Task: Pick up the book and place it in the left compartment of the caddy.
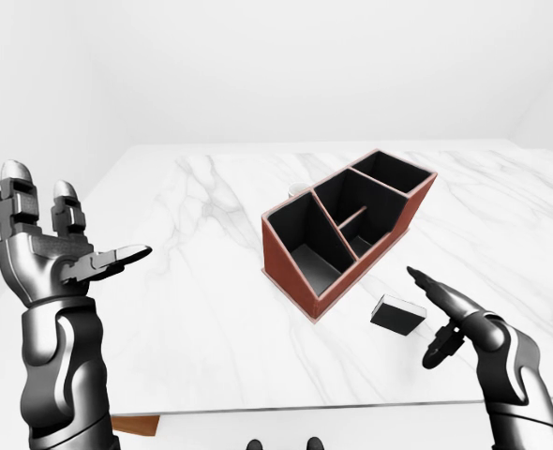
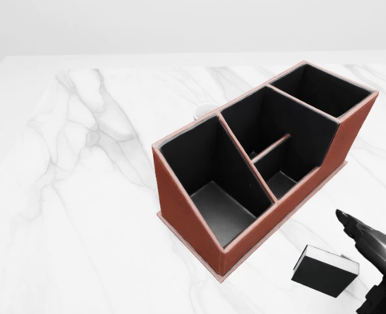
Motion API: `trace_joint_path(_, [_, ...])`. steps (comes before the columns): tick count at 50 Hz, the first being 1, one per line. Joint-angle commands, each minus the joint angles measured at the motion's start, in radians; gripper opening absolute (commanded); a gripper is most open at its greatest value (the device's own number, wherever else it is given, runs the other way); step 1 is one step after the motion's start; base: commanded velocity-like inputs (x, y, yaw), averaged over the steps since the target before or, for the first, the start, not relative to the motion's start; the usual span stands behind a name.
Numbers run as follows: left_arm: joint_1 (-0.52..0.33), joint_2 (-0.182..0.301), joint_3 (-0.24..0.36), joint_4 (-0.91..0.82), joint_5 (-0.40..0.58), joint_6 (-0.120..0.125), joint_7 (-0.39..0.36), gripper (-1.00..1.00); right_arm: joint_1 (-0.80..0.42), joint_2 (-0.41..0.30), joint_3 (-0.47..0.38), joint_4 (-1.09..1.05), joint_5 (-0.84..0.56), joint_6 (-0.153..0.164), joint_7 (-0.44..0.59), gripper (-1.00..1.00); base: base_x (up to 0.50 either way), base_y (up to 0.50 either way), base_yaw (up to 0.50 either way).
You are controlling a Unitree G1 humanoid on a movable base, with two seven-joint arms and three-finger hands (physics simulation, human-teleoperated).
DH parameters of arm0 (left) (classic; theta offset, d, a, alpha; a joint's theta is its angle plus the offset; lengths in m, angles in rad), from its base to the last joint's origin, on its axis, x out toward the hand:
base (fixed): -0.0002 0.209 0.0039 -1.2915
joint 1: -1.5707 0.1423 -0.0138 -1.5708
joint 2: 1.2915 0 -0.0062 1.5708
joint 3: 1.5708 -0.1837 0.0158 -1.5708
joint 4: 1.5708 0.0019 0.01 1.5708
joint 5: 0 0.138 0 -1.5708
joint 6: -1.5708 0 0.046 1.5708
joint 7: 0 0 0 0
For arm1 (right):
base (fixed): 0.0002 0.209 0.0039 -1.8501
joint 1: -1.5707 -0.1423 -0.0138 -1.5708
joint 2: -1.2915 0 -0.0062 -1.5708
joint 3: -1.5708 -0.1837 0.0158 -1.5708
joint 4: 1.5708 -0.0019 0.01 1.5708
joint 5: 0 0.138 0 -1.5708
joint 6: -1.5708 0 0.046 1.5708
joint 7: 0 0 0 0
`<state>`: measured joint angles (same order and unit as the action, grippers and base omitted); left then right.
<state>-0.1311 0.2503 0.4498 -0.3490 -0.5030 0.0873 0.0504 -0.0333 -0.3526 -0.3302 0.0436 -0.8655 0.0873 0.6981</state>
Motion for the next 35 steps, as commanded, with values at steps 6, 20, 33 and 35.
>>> trace_joint_path(6, [-0.004, 0.004, 0.004, -0.006, -0.005, 0.0, 0.004, 1.0, -0.013, 0.001, 0.018, 0.037, 0.01, 0.0, 0.0, 1.0, 0.0, 0.0, 0.0])
trace_joint_path(20, [-0.001, 0.004, 0.005, -0.008, -0.007, 0.0, 0.004, 1.0, 0.007, 0.005, 0.028, 0.02, 0.02, 0.0, 0.0, 1.0, 0.0, 0.0, 0.0])
trace_joint_path(33, [-0.001, 0.004, 0.005, -0.007, -0.006, 0.0, 0.003, 1.0, 0.007, 0.008, 0.025, 0.019, 0.015, 0.0, 0.0, 1.0, 0.0, 0.0, 0.0])
trace_joint_path(35, [-0.001, 0.004, 0.005, -0.007, -0.006, 0.0, 0.003, 1.0, 0.007, 0.008, 0.025, 0.019, 0.015, 0.0, 0.0, 1.0, 0.0, 0.0, 0.0])
